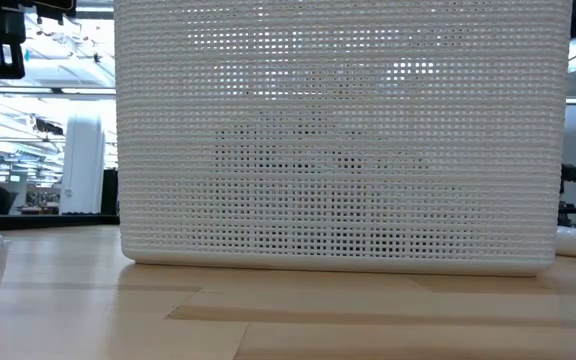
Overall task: Pick & place medical supplies in basket/bin
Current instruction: Put the transparent pin bottle into the left black bin
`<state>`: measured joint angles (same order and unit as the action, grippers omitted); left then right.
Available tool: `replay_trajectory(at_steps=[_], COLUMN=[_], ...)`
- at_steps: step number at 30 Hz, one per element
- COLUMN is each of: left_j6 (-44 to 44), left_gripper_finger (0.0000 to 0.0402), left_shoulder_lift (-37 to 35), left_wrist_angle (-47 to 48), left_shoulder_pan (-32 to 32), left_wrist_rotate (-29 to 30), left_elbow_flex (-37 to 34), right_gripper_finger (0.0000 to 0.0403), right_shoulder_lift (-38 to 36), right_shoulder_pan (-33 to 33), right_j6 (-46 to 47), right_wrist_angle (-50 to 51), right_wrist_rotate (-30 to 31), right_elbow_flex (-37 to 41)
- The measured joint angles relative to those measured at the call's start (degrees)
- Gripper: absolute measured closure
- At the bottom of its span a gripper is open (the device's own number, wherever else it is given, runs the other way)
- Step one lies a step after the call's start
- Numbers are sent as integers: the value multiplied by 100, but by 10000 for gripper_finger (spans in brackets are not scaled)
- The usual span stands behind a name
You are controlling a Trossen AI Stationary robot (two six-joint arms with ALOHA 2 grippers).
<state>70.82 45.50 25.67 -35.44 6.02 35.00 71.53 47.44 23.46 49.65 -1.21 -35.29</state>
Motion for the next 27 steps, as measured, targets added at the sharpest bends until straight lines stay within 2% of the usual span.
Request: replay_trajectory(at_steps=[5, 13, 19, 22, 27], left_j6=[16, 16, 9, 5, -26], left_gripper_finger=[252, 252, 252, 252, 252], left_shoulder_lift=[0, 0, 0, -2, -2], left_wrist_angle=[0, 0, 0, -85, -684], left_shoulder_pan=[0, -1, 0, 0, 0], left_wrist_rotate=[0, 0, -2, -97, -437], left_elbow_flex=[0, 0, 0, 0, 0], right_gripper_finger=[253, 238, 255, 256, 250], right_shoulder_lift=[-3, -426, -1559, -2340, -3545], right_shoulder_pan=[-65, -314, -721, -1037, -1661], right_j6=[9, 336, 1062, 1734, 3014], right_wrist_angle=[67, 314, 689, 775, 799], right_wrist_rotate=[-29, -33, -240, -474, -471], right_elbow_flex=[-6, -6, -8, -34, -334])
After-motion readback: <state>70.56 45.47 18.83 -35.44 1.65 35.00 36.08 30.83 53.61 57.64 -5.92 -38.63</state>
